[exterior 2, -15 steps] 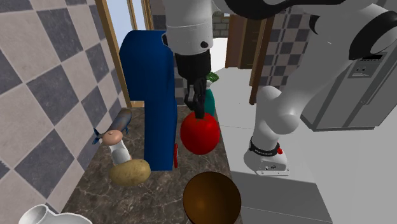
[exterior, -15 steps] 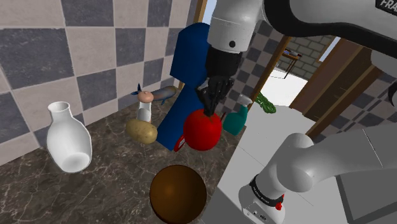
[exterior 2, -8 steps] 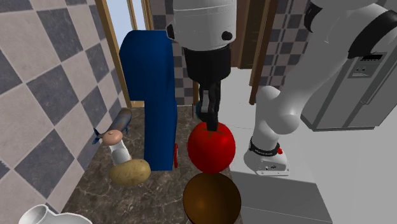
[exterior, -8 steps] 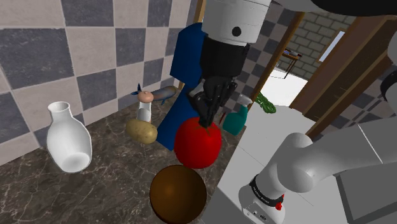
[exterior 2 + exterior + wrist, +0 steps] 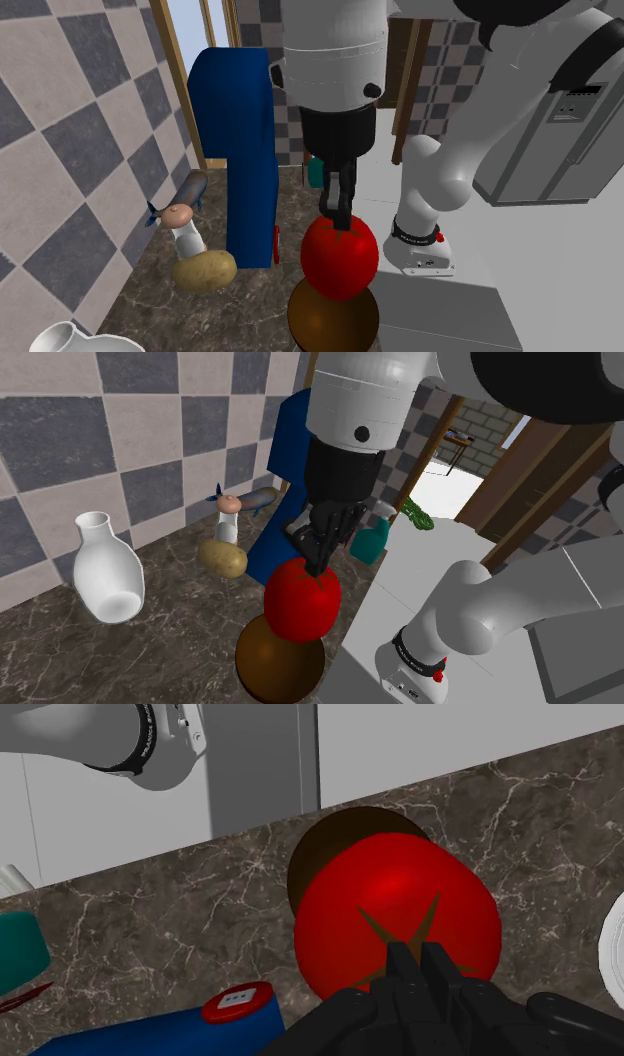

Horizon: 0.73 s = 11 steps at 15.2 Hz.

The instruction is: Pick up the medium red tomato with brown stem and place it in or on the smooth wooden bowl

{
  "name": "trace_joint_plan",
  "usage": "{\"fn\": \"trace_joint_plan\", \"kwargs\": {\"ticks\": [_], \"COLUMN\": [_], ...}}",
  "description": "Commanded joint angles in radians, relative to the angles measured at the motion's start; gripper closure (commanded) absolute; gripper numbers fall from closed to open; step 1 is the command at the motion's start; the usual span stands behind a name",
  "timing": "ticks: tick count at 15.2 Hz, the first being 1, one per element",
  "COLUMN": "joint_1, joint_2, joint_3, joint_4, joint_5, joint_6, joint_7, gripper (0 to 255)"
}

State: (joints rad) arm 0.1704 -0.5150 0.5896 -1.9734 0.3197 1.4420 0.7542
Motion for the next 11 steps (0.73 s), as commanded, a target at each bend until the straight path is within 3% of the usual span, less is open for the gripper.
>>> {"fn": "trace_joint_plan", "kwargs": {"ticks": [1, 11], "joint_1": [0.003, 0.015], "joint_2": [-0.008, -0.033], "joint_3": [0.002, 0.025], "joint_4": [-0.033, -0.181], "joint_5": [0.004, 0.028], "joint_6": [0.025, 0.151], "joint_7": [-0.005, -0.023], "gripper": [255, 255]}}
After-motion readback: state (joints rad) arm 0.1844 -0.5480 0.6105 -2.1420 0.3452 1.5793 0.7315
